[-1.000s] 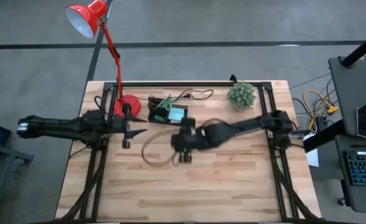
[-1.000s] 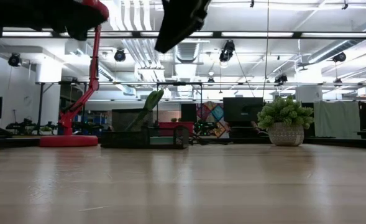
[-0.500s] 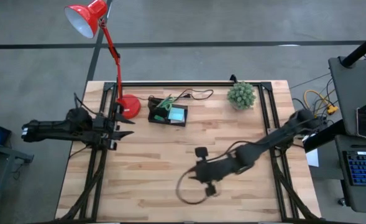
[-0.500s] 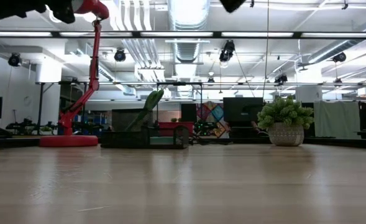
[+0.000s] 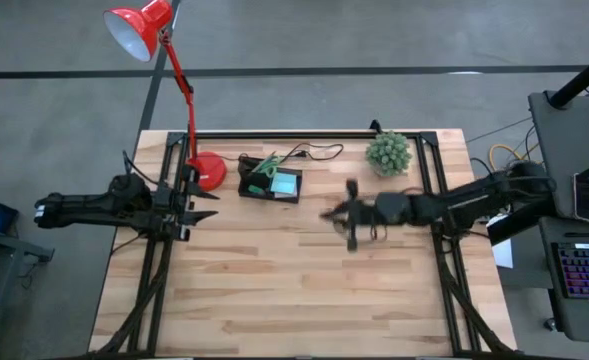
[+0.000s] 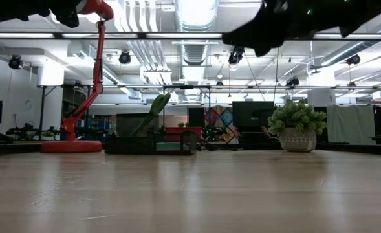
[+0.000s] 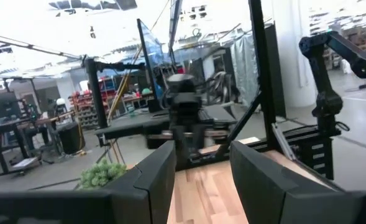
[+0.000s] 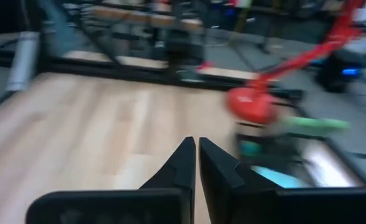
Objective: Pick and place office supplies into organizer
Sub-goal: Return to Home Position
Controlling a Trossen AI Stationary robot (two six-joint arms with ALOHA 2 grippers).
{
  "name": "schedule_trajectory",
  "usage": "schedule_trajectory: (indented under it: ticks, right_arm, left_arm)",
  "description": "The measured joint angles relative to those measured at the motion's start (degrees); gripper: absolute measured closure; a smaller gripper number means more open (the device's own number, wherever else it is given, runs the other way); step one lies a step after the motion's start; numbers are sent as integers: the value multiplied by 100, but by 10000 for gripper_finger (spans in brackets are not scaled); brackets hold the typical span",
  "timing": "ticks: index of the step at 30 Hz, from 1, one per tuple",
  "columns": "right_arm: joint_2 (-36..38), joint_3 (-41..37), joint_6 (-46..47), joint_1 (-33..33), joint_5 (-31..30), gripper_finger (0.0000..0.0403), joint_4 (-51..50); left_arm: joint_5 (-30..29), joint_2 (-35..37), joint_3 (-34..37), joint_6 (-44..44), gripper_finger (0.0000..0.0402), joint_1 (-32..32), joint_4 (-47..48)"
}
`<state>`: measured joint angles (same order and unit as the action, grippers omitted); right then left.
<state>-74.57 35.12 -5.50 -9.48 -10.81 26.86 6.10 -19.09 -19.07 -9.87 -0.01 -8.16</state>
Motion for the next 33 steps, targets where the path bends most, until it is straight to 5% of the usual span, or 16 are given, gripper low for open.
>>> schedule_trajectory:
  ticks: [4, 14, 21, 25, 33]
  right_arm:
    - [734, -457, -253, 648, 174, 394, -8]
    - [3169, -1977, -665, 848, 34, 394, 410]
    - [4524, -1945, -400, 1011, 12, 394, -1263]
    - [5082, -2059, -17, 817, -365, 394, -1941]
    - [5799, -2821, 85, 659, -318, 394, -1451]
  left_arm:
    - [-50, 43, 0, -203, 261, 0, 29]
    - [-60, 141, 4, -341, 261, 0, 160]
    - [-77, 79, 9, -410, 261, 0, 153]
    - [-90, 79, 9, -410, 261, 0, 225]
    - [-215, 84, 54, -408, 261, 0, 322]
